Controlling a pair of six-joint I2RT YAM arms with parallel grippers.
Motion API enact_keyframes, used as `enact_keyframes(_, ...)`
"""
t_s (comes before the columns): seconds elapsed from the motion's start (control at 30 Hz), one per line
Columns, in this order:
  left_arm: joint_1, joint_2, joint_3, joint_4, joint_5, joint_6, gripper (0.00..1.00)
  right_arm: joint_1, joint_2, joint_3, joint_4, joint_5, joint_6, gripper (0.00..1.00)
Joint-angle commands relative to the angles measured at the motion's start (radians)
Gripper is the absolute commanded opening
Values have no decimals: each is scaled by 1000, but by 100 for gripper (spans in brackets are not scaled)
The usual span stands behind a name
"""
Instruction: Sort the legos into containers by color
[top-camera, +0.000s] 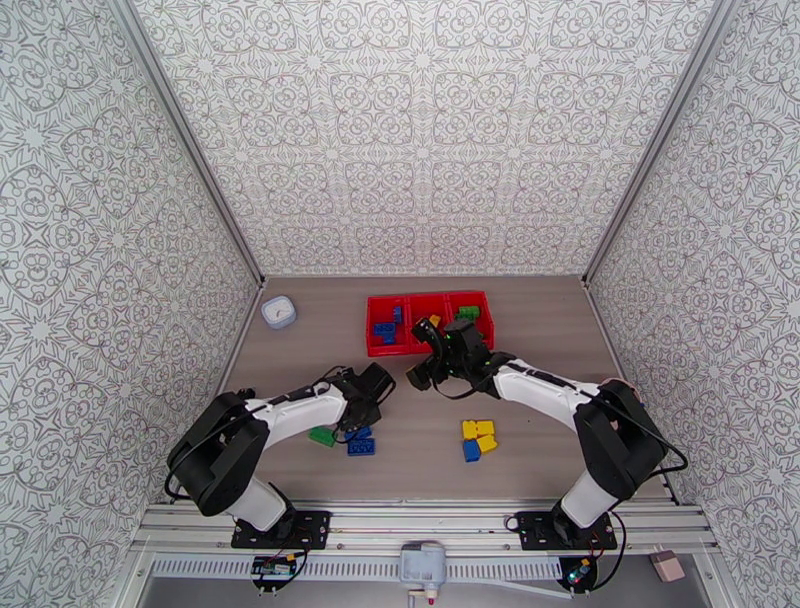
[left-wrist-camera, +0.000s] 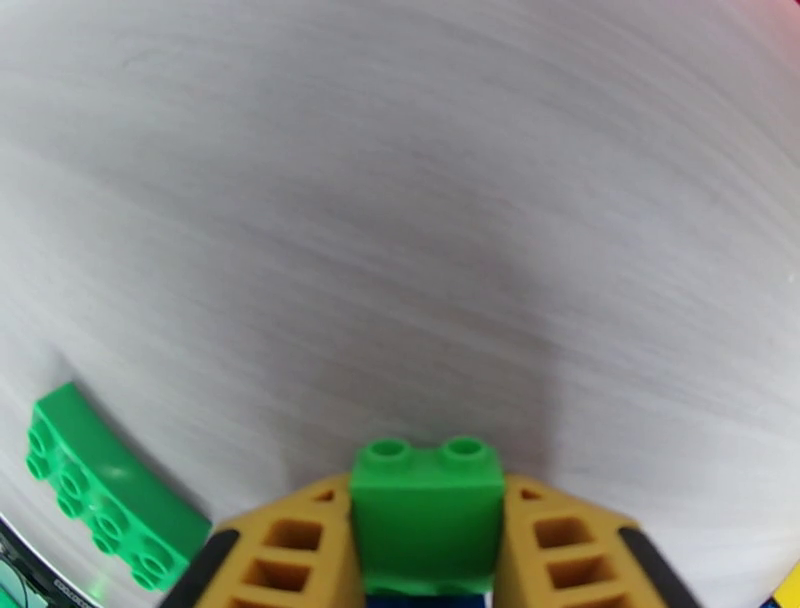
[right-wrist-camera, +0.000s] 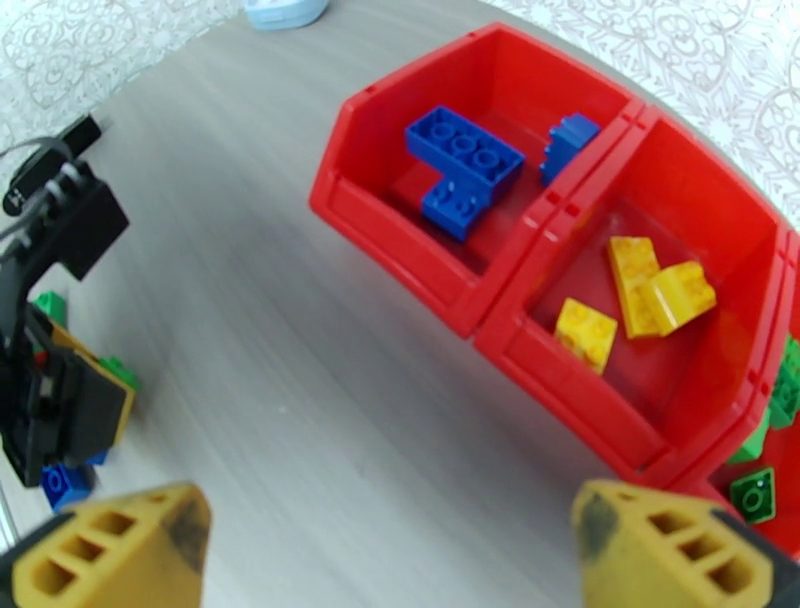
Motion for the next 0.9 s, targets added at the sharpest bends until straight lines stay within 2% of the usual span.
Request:
enact_keyframes(0.0, -1, -27, 11, 41, -8, 11, 26, -3, -48, -27, -2, 19, 10, 100)
enact_keyframes(0.2, -5, -120, 15, 157, -27, 121, 23, -6, -122, -93, 90, 90, 54, 100)
enact_keyframes(0.4, 7, -115, 70, 369, 35, 278, 23, -35, -239, -188, 176, 163, 127, 100)
enact_keyframes(0.6, 9, 27, 227, 513, 153, 379, 22, -70, -373, -270, 168, 254, 166, 100)
enact_keyframes(0.87, 6, 317, 578, 519, 257, 443, 21, -117, -530, -356, 109, 360, 192, 100)
